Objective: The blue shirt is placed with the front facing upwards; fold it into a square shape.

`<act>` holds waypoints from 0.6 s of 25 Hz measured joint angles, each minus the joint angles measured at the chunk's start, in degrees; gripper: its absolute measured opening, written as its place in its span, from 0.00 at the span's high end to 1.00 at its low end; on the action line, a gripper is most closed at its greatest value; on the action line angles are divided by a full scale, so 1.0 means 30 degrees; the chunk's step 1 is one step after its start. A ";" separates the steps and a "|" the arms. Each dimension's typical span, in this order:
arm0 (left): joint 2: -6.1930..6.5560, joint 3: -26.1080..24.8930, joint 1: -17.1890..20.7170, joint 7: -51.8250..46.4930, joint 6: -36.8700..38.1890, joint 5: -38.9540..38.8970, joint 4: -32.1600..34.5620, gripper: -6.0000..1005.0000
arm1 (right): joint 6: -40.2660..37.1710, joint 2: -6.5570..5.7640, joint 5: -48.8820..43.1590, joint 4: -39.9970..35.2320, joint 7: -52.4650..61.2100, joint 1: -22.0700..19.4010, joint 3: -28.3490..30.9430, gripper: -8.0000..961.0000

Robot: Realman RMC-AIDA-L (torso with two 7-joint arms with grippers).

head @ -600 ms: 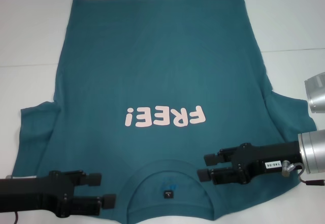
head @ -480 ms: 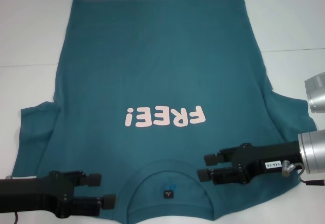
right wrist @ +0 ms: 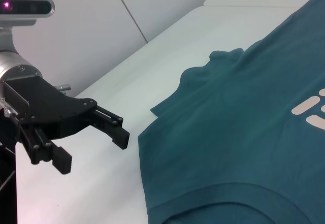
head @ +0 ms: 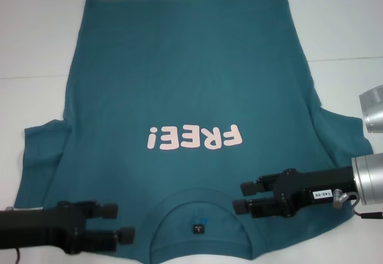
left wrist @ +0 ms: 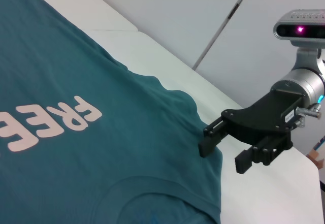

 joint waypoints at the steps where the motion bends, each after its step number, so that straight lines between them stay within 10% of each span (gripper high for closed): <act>1: 0.0000 -0.0127 -0.0005 -0.0116 -0.0083 -0.0023 -0.0001 0.13 | -0.0001 0.0001 0.0000 0.0000 0.0021 -0.0002 0.0017 0.35; 15: 0.1017 -0.4481 -0.1015 -1.1205 -0.5318 -0.0401 -0.1194 0.13 | 0.0298 -0.0975 0.0184 -0.0412 0.6955 0.1192 0.0290 0.34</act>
